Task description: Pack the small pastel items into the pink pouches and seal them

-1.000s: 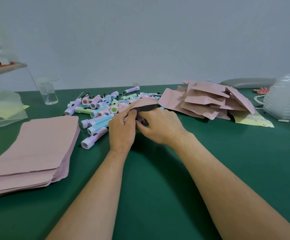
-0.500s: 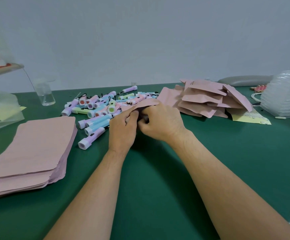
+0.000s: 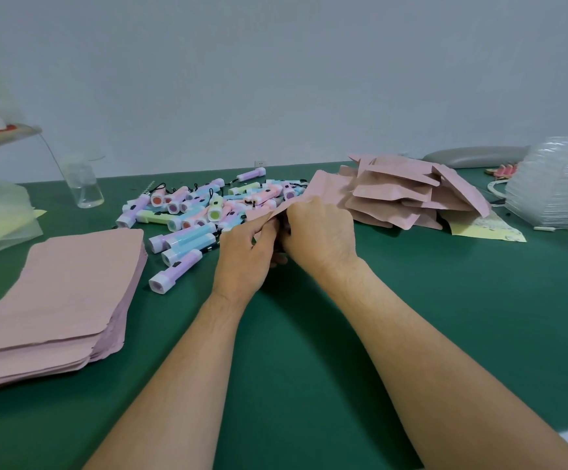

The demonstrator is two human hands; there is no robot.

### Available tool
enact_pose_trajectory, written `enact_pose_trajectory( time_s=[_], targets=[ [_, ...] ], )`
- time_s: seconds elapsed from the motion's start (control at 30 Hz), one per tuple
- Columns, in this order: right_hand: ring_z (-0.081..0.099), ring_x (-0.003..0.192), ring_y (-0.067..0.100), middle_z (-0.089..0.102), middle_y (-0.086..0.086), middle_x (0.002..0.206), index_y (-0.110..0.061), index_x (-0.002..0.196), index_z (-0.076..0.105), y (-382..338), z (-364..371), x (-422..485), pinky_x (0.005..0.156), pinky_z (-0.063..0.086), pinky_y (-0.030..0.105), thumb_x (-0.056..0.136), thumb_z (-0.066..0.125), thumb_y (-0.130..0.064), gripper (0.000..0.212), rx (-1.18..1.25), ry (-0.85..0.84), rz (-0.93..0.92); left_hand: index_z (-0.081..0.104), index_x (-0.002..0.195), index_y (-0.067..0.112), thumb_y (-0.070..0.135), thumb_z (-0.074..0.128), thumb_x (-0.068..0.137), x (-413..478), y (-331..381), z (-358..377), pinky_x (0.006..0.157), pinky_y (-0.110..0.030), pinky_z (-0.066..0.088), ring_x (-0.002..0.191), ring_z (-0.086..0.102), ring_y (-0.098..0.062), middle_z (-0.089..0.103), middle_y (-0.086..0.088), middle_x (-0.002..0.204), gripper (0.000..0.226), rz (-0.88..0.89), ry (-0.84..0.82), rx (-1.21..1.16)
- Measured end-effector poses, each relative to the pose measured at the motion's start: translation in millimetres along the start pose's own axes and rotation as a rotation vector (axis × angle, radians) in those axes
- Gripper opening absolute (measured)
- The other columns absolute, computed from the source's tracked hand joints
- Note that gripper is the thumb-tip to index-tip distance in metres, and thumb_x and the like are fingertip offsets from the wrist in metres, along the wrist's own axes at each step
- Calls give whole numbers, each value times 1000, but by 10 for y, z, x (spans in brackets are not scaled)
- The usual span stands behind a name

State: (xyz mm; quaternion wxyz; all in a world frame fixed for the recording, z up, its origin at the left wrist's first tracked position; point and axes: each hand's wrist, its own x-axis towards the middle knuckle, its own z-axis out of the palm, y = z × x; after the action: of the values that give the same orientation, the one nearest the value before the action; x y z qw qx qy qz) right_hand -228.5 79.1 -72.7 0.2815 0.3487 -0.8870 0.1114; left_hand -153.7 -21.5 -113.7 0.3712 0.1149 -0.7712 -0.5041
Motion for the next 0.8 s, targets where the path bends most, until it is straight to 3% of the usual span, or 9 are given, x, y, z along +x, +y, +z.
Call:
enact_pose_trajectory(
  time_s=[0.17,0.33,0.43,0.5,0.6,0.7,0.8],
  targets=[
    [54,67,24,66,2,93,-23,99,71,34,8,-1,55,36,30,96,55,-32,18,72,-16,-8,77,90,42,32,51,110,0,-26,3,61,-28,59,63,75,-15,76,9,79,35,-4,7,47],
    [60,68,22,68,-5,83,-25,83,68,34,-50,-13,57,47,28,82,49,-33,21,219,-34,-10,75,104,42,49,42,106,4,-73,13,56,-25,39,61,58,-7,68,17,71,33,58,73,289],
    [58,69,23,64,-4,77,-22,75,60,27,-63,-7,53,40,26,80,47,-29,15,252,-33,-44,71,107,46,48,41,109,27,-82,-2,56,-26,37,61,54,-5,67,21,74,30,44,101,306],
    [53,68,23,63,-3,73,-21,73,58,25,-78,-13,49,30,26,83,48,-26,15,285,31,-66,69,111,48,45,41,110,35,-90,-14,55,-29,40,61,53,-10,67,13,72,29,45,101,324],
    [54,68,25,63,-2,68,-19,78,67,-5,-114,-36,53,31,29,83,43,-25,25,348,95,-152,69,116,42,34,39,110,38,-95,-24,58,-32,42,67,58,-17,67,7,74,31,64,93,354],
    [61,79,29,72,1,81,-20,93,73,-13,-136,-36,65,49,35,86,43,-20,31,372,28,-205,66,125,41,32,36,111,49,-102,-40,62,-35,50,70,62,-13,71,10,82,35,51,95,325],
    [62,88,35,74,5,100,-18,115,58,8,-133,-31,76,54,43,88,43,-11,32,420,-92,-221,65,123,42,37,32,114,74,-113,-57,62,-41,58,66,64,-7,72,11,86,34,29,119,232]
  ],
)
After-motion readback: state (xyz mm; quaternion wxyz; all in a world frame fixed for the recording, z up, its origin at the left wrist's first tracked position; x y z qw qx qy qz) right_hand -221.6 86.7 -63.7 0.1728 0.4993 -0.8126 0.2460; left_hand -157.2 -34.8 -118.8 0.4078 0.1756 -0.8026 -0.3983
